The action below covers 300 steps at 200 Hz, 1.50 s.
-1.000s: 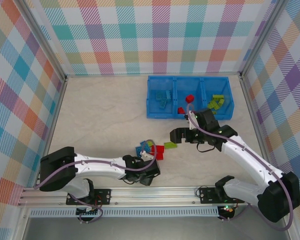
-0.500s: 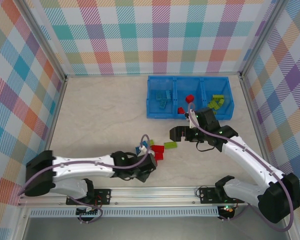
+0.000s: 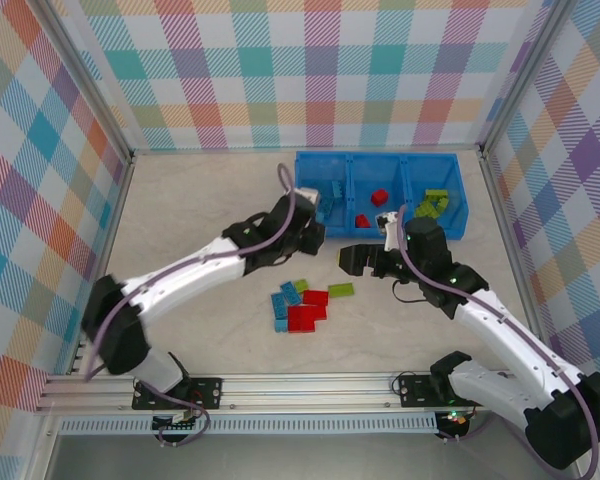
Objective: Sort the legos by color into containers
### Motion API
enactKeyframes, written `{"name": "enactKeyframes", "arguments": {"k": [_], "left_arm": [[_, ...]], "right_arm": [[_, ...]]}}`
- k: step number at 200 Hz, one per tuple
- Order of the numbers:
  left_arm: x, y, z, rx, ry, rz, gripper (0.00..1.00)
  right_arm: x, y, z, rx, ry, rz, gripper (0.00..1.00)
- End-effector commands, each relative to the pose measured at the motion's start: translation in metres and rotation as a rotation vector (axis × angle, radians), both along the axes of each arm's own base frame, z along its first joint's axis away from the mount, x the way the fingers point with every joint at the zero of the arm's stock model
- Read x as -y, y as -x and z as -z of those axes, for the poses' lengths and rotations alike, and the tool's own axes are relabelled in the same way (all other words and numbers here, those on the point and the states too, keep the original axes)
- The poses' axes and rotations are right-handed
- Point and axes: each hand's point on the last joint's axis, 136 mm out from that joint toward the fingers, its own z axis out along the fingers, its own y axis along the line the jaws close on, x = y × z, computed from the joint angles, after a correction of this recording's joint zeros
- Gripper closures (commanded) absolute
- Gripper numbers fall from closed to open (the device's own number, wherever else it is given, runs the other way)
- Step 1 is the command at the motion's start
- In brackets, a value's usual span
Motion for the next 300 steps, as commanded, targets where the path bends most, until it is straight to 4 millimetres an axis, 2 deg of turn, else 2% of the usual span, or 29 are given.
{"name": "enactKeyframes", "arguments": {"k": [1, 35, 60, 78, 97, 108, 132, 144, 158, 180, 195, 211, 230, 259, 281, 300], "left_arm": [[0.009, -0.054, -0.007, 0.067, -0.008, -0.028, 0.74], [0.021, -0.121, 0.012, 0.120, -0.119, -0.123, 0.73], [0.022, -0.153, 0.031, 0.074, -0.111, -0.171, 0.73], [0.023, -0.159, 0.043, 0.041, -0.072, -0.181, 0.69], [0.029, -0.159, 0.042, 0.033, -0.042, -0.160, 0.52], [0.031, -0.156, 0.036, 0.033, -0.024, -0.146, 0.45], [0.028, -0.142, 0.014, 0.070, 0.032, -0.116, 0.45], [0.022, -0.129, -0.005, 0.105, 0.078, -0.107, 0.45], [0.011, -0.106, -0.027, 0.136, 0.124, -0.083, 0.46], [-0.010, -0.053, -0.056, 0.195, 0.147, -0.017, 0.45], [-0.033, -0.015, -0.082, 0.258, 0.117, 0.026, 0.44], [-0.065, 0.021, -0.094, 0.304, 0.058, 0.045, 0.44], [-0.098, 0.069, -0.090, 0.307, 0.001, 0.124, 0.44], [-0.131, 0.137, -0.067, 0.322, -0.097, 0.346, 0.40], [-0.154, 0.161, -0.039, 0.377, -0.231, 0.445, 0.33], [-0.151, 0.171, -0.031, 0.453, -0.225, 0.521, 0.28]], "right_arm": [[-0.002, 0.004, -0.010, 0.027, -0.052, -0.011, 0.00], [0.001, 0.010, -0.002, -0.008, -0.051, 0.000, 0.00], [0.005, 0.013, -0.004, -0.007, -0.051, 0.011, 0.00], [0.010, 0.014, 0.000, -0.027, -0.030, 0.038, 0.00], [0.019, 0.012, 0.011, -0.070, 0.029, 0.081, 0.00], [0.020, 0.012, 0.017, -0.093, 0.056, 0.085, 0.00], [0.015, 0.013, 0.026, -0.126, 0.073, 0.054, 0.02], [0.011, 0.012, 0.029, -0.128, 0.078, 0.029, 0.03], [0.007, 0.013, 0.034, -0.119, 0.111, -0.011, 0.04], [0.001, 0.013, 0.053, -0.095, 0.271, -0.080, 0.05], [-0.007, 0.012, 0.068, -0.081, 0.395, -0.151, 0.05], [-0.020, 0.013, 0.083, -0.054, 0.496, -0.256, 0.05], [-0.034, 0.010, 0.100, -0.023, 0.605, -0.357, 0.05], [-0.054, 0.012, 0.128, -0.041, 0.721, -0.509, 0.05], [-0.062, 0.012, 0.153, -0.086, 0.774, -0.575, 0.04], [-0.067, 0.013, 0.163, -0.112, 0.790, -0.639, 0.07]]}}
